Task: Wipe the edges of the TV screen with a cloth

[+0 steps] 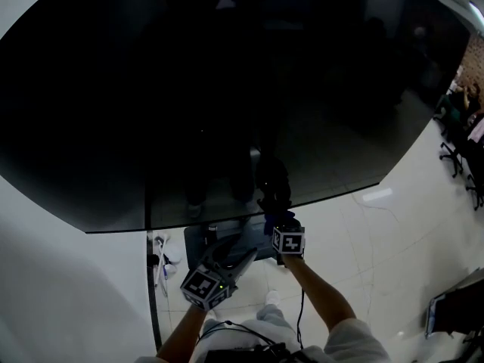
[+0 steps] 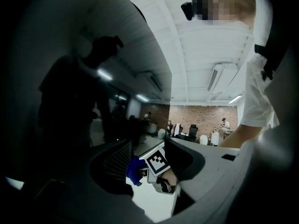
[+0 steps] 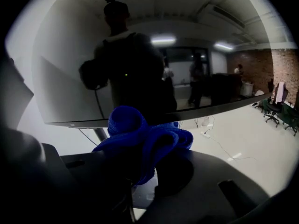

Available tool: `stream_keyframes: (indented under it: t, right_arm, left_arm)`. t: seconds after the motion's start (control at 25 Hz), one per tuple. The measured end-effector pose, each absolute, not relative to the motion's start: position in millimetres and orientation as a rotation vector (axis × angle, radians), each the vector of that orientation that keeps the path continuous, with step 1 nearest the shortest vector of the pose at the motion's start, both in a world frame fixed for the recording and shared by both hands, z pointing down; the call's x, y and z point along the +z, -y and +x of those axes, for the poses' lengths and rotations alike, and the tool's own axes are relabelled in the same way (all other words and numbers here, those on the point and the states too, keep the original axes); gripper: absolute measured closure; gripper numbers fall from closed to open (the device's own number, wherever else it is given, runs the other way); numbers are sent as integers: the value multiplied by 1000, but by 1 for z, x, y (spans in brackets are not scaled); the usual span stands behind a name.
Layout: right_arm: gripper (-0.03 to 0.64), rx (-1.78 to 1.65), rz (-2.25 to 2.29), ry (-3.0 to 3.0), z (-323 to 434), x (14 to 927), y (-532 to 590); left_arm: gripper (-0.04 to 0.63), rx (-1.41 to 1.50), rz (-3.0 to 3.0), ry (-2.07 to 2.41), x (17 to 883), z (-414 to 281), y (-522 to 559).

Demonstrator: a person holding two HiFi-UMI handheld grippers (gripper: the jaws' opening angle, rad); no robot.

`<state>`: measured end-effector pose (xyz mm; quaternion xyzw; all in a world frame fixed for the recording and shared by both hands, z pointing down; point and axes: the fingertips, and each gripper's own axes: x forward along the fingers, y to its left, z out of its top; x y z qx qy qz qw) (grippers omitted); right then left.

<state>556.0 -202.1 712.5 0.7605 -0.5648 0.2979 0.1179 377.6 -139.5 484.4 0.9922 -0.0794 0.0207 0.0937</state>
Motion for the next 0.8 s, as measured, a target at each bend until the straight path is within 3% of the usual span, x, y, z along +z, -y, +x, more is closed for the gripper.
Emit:
stream_keyframes:
  t: [0.4, 0.8]
  right_arm:
    - [551, 888, 2092, 1763, 451, 725, 249]
    - [551, 801, 1823, 1995, 287, 726, 332]
  left_arm:
    - [382, 11, 2925, 529, 493, 276, 178]
    - [382, -10, 2859, 862, 521, 142, 217]
